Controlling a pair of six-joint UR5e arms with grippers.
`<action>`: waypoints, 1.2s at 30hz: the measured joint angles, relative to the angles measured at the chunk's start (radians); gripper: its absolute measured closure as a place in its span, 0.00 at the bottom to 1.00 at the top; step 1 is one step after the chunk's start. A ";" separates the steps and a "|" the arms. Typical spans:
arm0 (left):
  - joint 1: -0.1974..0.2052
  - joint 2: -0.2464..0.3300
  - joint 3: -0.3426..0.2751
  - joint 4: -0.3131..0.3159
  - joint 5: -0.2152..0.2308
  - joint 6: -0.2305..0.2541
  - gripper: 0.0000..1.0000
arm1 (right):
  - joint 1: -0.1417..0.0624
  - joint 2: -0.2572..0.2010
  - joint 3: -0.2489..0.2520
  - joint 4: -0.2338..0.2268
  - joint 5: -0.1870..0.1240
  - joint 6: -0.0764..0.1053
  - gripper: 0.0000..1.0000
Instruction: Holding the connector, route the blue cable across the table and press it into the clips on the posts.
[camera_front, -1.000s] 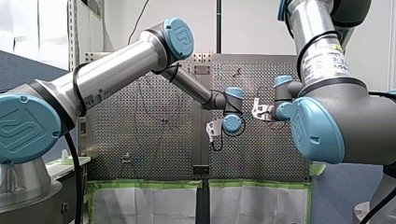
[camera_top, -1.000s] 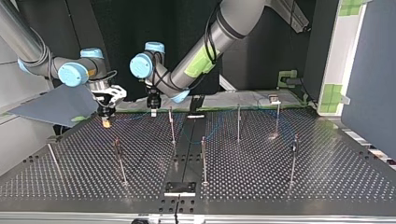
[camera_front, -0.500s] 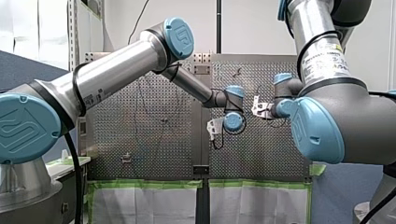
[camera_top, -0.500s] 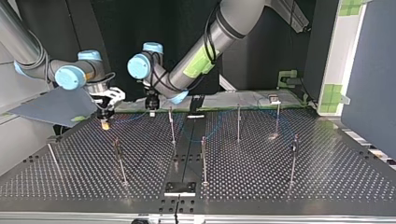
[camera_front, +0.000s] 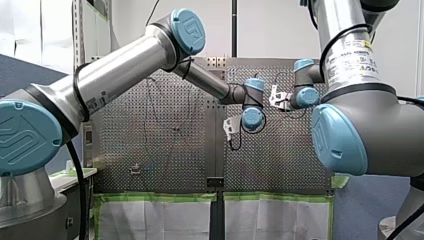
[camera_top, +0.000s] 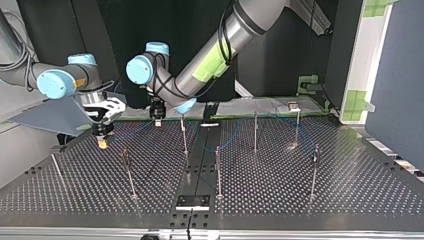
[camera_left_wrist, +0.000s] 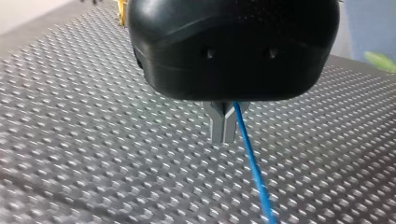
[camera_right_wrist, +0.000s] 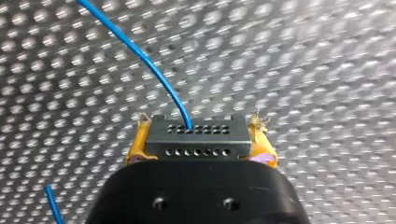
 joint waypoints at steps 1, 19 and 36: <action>-0.002 0.008 0.000 -0.003 -0.001 0.000 1.00 | 0.000 -0.008 -0.001 0.006 -0.002 0.001 1.00; -0.026 0.159 0.000 -0.050 -0.045 0.000 1.00 | 0.000 -0.159 -0.004 0.085 -0.025 0.015 1.00; -0.013 0.185 0.007 -0.073 -0.050 -0.002 1.00 | 0.012 -0.282 -0.015 0.111 -0.040 0.018 1.00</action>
